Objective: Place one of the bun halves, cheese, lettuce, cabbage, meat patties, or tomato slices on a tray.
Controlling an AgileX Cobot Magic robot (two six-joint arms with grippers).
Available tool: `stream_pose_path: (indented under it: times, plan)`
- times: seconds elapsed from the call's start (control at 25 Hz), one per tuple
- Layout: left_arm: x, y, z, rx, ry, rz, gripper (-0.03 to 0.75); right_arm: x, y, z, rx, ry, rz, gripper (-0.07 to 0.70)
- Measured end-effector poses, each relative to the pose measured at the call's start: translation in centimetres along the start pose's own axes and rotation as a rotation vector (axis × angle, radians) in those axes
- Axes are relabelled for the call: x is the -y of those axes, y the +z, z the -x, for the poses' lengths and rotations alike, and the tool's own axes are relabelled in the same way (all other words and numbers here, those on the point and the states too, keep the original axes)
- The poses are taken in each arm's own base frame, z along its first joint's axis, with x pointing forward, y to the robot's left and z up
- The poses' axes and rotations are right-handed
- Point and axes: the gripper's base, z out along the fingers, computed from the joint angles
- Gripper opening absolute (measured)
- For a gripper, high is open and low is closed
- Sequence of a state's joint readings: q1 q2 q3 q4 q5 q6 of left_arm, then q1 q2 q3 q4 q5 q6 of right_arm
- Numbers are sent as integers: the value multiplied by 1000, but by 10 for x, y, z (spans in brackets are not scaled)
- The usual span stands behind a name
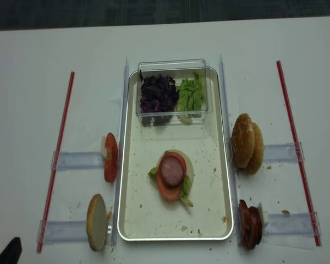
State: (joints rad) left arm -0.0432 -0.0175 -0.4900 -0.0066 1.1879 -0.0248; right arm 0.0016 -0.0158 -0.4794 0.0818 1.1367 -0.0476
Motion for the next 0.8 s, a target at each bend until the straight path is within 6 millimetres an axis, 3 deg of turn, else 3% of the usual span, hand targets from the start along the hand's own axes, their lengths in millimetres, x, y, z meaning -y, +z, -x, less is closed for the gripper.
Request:
stream_pose_path:
  times: [0.8]
  plan:
    - [0, 0, 0, 0, 0, 0, 491, 0, 0, 0, 0, 2, 0, 176]
